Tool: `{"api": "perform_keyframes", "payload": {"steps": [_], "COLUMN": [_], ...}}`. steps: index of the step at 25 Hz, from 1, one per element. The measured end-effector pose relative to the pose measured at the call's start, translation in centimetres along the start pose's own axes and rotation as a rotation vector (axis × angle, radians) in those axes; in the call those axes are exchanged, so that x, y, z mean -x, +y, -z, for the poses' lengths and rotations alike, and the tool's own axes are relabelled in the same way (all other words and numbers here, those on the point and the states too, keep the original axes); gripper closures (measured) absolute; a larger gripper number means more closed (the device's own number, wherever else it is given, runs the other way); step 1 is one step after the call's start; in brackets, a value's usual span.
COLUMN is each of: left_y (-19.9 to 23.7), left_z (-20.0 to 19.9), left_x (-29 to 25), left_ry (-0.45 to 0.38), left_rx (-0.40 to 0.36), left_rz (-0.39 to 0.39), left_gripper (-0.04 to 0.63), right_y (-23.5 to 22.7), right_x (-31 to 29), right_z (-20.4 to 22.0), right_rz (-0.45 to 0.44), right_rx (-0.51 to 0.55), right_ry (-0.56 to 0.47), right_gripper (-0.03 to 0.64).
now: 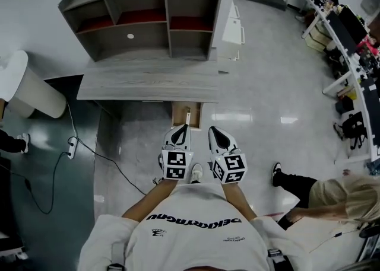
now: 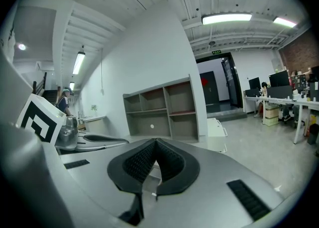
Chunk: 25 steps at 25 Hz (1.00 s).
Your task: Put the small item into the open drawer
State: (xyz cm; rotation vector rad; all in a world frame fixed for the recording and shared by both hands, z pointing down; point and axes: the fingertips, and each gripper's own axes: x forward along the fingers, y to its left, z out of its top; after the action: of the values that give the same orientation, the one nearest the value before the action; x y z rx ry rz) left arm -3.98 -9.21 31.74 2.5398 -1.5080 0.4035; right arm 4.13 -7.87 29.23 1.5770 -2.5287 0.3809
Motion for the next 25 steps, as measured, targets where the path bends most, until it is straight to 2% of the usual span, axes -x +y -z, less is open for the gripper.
{"api": "perform_keyframes", "payload": {"steps": [9,25], "left_y": [-0.5,-0.9], "left_z": [-1.6,-2.7], "left_x": [0.3,-1.0], "left_ry": [-0.05,-0.095], "left_rx": [-0.027,-0.065], "left_rz": [-0.011,-0.029], "left_gripper": [0.58,0.58], "right_y": [-1.2,-2.9], "right_x": [0.1,-0.3], "right_z": [-2.2,-2.6], "right_rz": [0.003,-0.004], "right_rx": [0.013,0.021], "right_ry": [-0.063,-0.079], "right_gripper": [0.589,0.588]}}
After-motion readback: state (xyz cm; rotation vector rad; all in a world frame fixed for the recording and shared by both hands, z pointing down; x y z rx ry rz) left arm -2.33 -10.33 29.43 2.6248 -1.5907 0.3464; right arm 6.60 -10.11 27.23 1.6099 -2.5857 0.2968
